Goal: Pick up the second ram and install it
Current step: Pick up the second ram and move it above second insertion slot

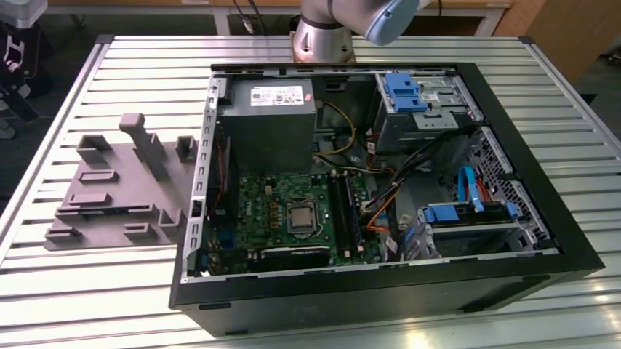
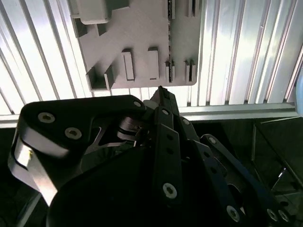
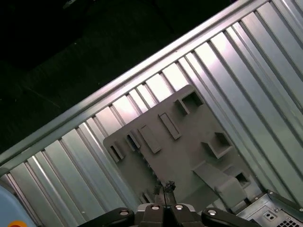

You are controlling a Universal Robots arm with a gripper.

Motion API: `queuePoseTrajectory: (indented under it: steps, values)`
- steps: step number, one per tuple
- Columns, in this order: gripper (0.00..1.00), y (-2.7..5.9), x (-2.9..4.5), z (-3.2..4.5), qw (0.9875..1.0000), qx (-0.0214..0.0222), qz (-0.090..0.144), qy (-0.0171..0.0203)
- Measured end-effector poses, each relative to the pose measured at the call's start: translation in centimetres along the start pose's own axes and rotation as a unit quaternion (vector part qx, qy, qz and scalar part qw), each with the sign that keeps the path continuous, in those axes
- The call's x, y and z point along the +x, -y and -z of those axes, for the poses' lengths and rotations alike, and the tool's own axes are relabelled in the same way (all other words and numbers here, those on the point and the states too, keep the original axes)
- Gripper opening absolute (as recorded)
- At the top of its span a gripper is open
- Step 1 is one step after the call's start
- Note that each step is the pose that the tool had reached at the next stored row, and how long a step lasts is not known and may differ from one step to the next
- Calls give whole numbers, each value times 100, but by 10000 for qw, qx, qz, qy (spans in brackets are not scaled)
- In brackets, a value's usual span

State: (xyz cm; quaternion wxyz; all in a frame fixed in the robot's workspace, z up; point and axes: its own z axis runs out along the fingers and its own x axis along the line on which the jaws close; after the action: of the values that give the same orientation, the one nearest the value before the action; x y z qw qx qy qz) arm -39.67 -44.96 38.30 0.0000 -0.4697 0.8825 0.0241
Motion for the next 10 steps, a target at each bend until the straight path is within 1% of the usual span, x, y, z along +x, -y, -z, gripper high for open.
queuePoseTrajectory:
  steps: [3,5,7,10]
  values:
    - [11,1,0,-1,9996,-6,273,-12]
    - [11,1,0,-1,9990,-10,457,-20]
    - [11,1,0,-2,9980,-14,633,-27]
    - [11,1,0,-3,9960,-20,887,-38]
